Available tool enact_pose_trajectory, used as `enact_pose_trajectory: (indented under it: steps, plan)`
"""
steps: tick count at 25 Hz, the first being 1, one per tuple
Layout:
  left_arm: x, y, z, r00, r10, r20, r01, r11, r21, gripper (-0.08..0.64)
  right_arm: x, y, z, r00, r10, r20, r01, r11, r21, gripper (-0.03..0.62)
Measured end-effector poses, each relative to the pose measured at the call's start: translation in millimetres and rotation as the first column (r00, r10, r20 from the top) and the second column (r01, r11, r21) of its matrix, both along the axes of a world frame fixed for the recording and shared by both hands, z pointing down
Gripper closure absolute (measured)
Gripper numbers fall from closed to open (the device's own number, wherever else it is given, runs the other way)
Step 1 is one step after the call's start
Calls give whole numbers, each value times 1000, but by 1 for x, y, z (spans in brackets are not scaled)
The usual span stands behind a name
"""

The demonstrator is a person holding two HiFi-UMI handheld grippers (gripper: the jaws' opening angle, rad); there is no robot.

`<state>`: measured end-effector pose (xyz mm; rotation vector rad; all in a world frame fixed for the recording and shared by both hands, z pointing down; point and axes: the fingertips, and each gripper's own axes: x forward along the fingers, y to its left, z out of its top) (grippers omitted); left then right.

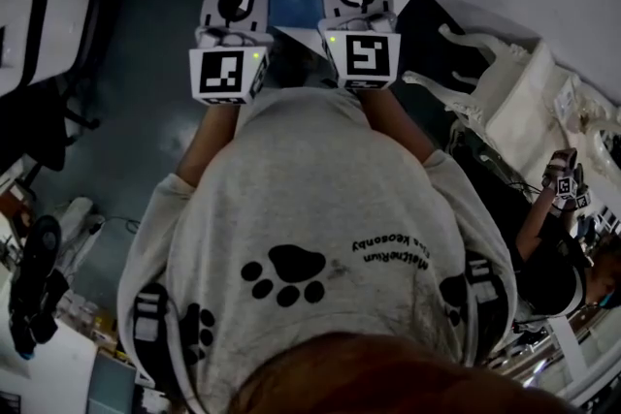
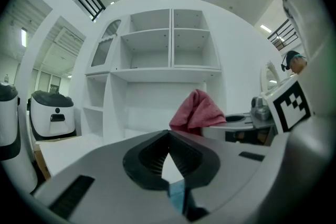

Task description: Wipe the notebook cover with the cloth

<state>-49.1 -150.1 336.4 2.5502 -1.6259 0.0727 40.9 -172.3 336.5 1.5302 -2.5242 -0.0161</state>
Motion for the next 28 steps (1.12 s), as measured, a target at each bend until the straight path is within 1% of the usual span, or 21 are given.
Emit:
enact_pose_trajectory:
  steps: [4,9,12,15,19,23,26,28]
  plan:
    - [0,-5,16,1000,9,9,-9,1000,-7,549,-1,-8,14,1000,-10,-17,9,1000,-5,517]
    - [3,-11,37,999,24,28,-24,999,-25,549,0,-18,34,999,-18,-37,16,999,-37,517]
    - [6,-18,48,999,23,26,-22,999,-48,549,1,-27,49,998,-31,-59,28,998,-57,517]
    - [7,-21,62,999,29,45,-26,998,-63,549,1,-33,63,996,-47,-80,41,996,-75,517]
    - [4,-28,80,999,36,40,-31,995,-97,549,-5,-44,81,993,-69,-99,59,994,-95,517]
    - [14,-33,94,999,38,32,-34,991,-129,549,0,-51,99,987,-95,-133,77,987,-138,517]
    - [18,-35,107,997,51,53,-42,987,-155,549,2,-54,116,980,-118,-159,89,980,-180,517]
    - [13,-38,116,997,58,58,-47,983,-176,549,-4,-57,128,974,-137,-180,98,972,-212,517]
